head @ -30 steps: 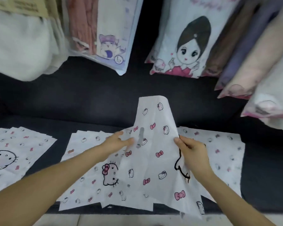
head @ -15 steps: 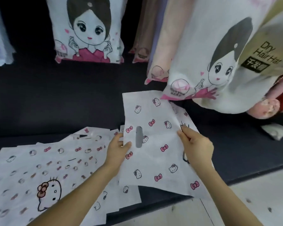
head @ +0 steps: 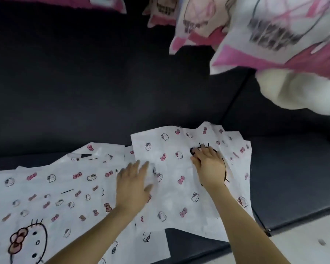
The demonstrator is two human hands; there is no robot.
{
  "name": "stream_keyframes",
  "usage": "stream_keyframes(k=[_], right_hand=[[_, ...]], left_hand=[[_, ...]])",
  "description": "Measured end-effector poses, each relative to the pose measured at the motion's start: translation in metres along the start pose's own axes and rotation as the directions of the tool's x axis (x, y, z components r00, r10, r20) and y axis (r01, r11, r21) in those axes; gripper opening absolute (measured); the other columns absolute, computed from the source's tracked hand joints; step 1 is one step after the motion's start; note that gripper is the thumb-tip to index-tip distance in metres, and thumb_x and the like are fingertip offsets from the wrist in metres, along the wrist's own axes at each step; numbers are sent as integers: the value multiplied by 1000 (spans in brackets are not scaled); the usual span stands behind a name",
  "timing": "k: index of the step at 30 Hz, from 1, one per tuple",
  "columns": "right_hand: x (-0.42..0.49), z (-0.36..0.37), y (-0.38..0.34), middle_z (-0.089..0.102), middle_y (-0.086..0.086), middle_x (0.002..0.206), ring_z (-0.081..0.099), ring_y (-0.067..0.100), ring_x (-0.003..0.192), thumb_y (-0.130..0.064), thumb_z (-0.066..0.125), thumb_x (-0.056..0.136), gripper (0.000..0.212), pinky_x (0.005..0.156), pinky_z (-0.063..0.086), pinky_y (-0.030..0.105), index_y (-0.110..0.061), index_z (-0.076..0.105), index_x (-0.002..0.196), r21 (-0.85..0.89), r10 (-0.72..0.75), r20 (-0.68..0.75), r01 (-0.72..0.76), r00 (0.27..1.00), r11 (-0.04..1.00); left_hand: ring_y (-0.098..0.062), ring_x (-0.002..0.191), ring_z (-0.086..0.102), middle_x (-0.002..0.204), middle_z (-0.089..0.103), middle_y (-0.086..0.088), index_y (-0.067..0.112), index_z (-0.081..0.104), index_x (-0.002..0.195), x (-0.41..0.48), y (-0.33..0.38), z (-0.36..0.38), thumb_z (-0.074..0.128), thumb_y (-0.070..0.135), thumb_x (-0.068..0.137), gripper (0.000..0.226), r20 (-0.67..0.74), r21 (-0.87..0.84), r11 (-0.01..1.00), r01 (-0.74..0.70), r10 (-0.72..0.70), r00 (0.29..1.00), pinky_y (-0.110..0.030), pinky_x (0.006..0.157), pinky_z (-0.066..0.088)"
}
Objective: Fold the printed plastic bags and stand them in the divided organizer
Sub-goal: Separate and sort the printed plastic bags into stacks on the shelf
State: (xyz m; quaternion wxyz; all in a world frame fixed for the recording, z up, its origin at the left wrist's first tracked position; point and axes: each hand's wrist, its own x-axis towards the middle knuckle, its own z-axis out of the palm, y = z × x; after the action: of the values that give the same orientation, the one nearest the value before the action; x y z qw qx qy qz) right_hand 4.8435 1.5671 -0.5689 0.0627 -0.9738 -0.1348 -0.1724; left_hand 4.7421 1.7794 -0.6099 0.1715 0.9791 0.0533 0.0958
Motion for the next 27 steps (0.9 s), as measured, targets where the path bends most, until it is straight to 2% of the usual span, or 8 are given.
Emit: stream_keyframes(k=[2, 5, 8, 9, 13, 17, 23, 27], right_hand=[[-5, 16, -1, 67, 14, 116, 61, 40, 107, -44, 33, 88, 52, 94, 44, 57, -14, 70, 110, -86, 68, 127, -57, 990, 995], [-13, 26, 2, 50, 13, 139, 40, 36, 132, -54, 15, 88, 67, 109, 23, 56, -19, 54, 131, -155, 122, 257, -84, 959, 984], [-18, 29, 9, 30, 9, 154, 19, 31, 144, -60, 1, 85, 78, 114, 4, 50, -24, 36, 145, -173, 110, 279, -63, 954, 983], [-19, 28, 9, 31, 10, 154, 20, 32, 144, -61, 0, 83, 81, 114, 4, 51, -23, 38, 144, -156, 88, 262, -48, 961, 987], [-19, 23, 1, 23, 9, 157, 12, 28, 147, -63, 7, 88, 74, 112, -7, 51, -29, 33, 147, -180, 14, 330, 48, 944, 982], [-18, 15, -17, 17, 13, 158, 7, 33, 146, -49, 31, 98, 55, 114, -7, 56, -26, 30, 148, -303, 138, 307, -41, 942, 952], [-16, 5, -51, 13, 15, 158, 7, 35, 146, -49, 23, 99, 57, 115, 1, 59, -27, 18, 152, -388, 268, 395, -105, 879, 916], [-29, 8, -114, 55, 24, 131, 49, 43, 123, -44, 32, 95, 57, 106, 30, 62, -6, 58, 128, -132, -64, 123, 80, 990, 988]], left_hand=[[-41, 107, 63, 121, 66, -13, 20, 69, 115, -6, -5, 18, 82, 50, 61, 63, 132, 100, 977, -189, 175, 976, -58, 85, 48], [-40, 120, 55, 132, 59, -10, 29, 66, 121, -12, 0, 21, 38, 65, 78, 62, 372, 165, 965, -204, 130, 919, -57, 92, 44], [-38, 146, 3, 158, 2, 0, 33, 18, 152, -7, -2, 24, 35, 58, 96, 64, 405, 121, 979, -164, 102, 909, -52, 116, 7], [-36, 147, -4, 158, -2, 0, 33, 13, 153, -8, -4, 25, 39, 55, 96, 66, 390, 90, 984, -156, 109, 914, -50, 117, 3], [-40, 145, 9, 158, 20, -9, 28, 31, 149, -17, -14, 15, 53, 46, 94, 62, 347, 0, 988, -155, 146, 926, -52, 116, 12], [-40, 116, 58, 130, 60, -12, 24, 66, 122, -36, -36, -1, 38, 52, 84, 55, 340, 92, 982, -166, 126, 932, -48, 93, 46], [-43, 116, 57, 126, 61, -18, 18, 68, 118, -86, -117, -27, 35, 55, 87, 58, 209, 154, 987, -52, 19, 978, -56, 91, 46], [-49, 114, 56, 122, 62, -25, 9, 69, 114, -119, -180, -54, 18, 64, 94, 78, 124, 192, 968, 165, -190, 974, -62, 90, 46]])
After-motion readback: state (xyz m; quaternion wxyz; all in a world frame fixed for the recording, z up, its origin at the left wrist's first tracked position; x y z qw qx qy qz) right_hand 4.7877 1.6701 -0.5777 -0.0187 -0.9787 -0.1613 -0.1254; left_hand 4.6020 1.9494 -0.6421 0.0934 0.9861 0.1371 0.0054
